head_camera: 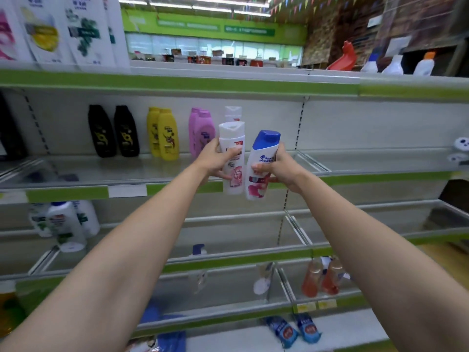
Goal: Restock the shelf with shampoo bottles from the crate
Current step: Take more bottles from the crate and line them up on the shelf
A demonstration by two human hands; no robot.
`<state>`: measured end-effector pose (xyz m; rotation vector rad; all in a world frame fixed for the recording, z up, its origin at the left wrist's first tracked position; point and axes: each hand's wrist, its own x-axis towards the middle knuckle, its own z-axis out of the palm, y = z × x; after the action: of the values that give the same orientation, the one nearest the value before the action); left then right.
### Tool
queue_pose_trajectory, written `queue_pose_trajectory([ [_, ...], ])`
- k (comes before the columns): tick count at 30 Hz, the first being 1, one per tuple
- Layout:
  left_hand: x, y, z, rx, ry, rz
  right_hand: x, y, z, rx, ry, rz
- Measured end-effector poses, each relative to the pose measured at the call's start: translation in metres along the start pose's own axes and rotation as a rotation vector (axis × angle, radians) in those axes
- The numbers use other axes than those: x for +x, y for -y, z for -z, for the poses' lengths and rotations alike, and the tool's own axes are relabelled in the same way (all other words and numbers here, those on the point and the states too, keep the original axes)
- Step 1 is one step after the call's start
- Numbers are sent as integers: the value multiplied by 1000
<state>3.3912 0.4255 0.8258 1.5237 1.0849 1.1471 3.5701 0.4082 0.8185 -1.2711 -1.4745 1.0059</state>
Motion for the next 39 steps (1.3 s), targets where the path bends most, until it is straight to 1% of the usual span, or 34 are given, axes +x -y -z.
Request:
queue_pose_trajectory([
  [4, 18, -9, 3, -60, -60, -26, 20, 7, 6, -5, -24, 22],
  [7, 38, -10, 4, -58, -99, -2, 37, 10, 12, 11, -56, 29],
  [9, 52, -8, 4, -91, -101, 19, 50, 8, 17, 24, -82, 30],
  [12, 76, 0, 1, -159, -100, 0, 71, 3, 23, 13, -123, 38],
  [16, 102, 13, -8, -213, -110, 7, 96, -2, 28, 25, -133, 42],
  [20, 125, 22, -15, -147, -166, -9, 118, -13, 28, 10, -131, 35],
  [24, 145, 27, -17, -123, -182, 18, 139, -19, 27, 17, -137, 30],
  [28, 159, 33, -16, -39, -204, 16, 159, -23, 25, 29, -155, 25],
  [33, 168, 37, -19, -66, -207, -10, 187, -29, 22, -31, -195, 27],
  [39, 171, 36, -21, -108, -206, -11, 209, -34, 19, -19, -194, 88],
])
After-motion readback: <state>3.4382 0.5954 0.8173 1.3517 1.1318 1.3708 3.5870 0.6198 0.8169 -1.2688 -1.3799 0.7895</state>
